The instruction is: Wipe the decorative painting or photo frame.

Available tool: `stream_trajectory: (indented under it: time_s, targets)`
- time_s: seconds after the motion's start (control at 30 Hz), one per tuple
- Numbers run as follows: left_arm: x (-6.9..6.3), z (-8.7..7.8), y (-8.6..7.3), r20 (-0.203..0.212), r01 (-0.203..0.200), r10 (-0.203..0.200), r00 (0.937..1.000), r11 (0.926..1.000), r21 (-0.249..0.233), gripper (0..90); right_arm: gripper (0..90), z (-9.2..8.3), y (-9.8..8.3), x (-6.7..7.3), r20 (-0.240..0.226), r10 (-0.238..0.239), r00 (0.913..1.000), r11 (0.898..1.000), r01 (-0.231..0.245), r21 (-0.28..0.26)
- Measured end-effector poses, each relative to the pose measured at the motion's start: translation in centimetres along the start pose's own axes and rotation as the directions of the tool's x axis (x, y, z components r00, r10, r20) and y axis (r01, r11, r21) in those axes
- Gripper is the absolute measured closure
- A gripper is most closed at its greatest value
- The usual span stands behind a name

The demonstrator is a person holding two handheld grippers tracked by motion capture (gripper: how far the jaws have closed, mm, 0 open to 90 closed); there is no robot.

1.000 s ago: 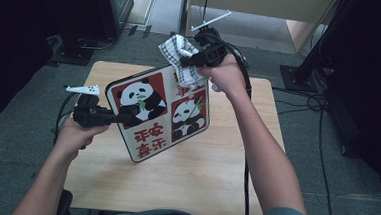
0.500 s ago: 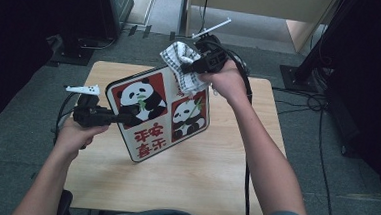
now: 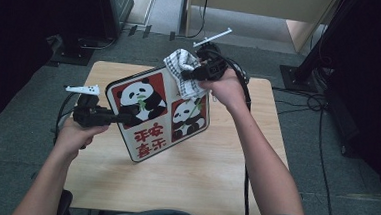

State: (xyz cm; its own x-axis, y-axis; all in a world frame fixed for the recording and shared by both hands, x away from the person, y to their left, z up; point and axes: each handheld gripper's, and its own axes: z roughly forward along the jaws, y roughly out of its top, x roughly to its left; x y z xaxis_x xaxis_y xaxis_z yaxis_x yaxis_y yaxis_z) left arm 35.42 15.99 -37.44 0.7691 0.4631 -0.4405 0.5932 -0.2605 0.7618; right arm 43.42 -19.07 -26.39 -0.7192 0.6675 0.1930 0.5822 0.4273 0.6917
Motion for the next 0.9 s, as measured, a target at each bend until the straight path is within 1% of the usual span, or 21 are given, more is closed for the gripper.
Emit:
stream_trajectory:
  time_s: [0.17, 0.2, 0.3, 0.67, 0.73, 0.8, 0.9]
  targets:
    - [0.0, 0.0, 0.0, 0.002, 0.003, -0.003, 1.0, 1.0, -0.002, 77.3, 82.1, 0.2, -0.4, -0.1, -0.002, 0.001, 1.0, 1.0, -0.001, -0.001]
    - [0.1, 0.0, 0.0, 0.003, 0.009, -0.009, 1.0, 1.0, 0.001, 77.2, 82.1, 0.5, -0.8, -0.2, -0.005, 0.008, 1.0, 1.0, -0.008, 0.0]
    - [0.1, 0.0, 0.0, 0.002, 0.013, -0.013, 0.9999, 0.9999, 0.0, 77.2, 82.0, 0.8, -1.2, -0.3, -0.009, 0.004, 1.0, 1.0, -0.003, 0.005]
    - [0.1, 0.0, 0.0, 0.004, 0.014, -0.014, 0.9999, 0.9999, -0.001, 77.2, 82.0, 1.4, -2.2, -0.4, -0.019, 0.008, 0.9998, 1.0, -0.008, 0.009]
    - [0.1, 0.0, 0.0, 0.005, 0.015, -0.014, 0.9999, 0.9999, -0.001, 77.1, 82.0, 1.6, -2.5, -0.4, -0.018, 0.009, 0.9998, 1.0, -0.009, 0.007]
    - [0.1, 0.0, 0.0, 0.005, 0.016, -0.016, 0.9999, 0.9999, 0.0, 77.1, 82.1, 1.6, -2.8, -0.4, -0.017, 0.0, 0.9998, 1.0, -0.001, -0.007]
    - [0.1, 0.0, 0.0, 0.004, 0.014, -0.014, 0.9999, 0.9999, 0.0, 77.1, 82.1, 1.9, -3.2, -0.5, -0.02, 0.007, 0.9998, 1.0, -0.008, -0.012]
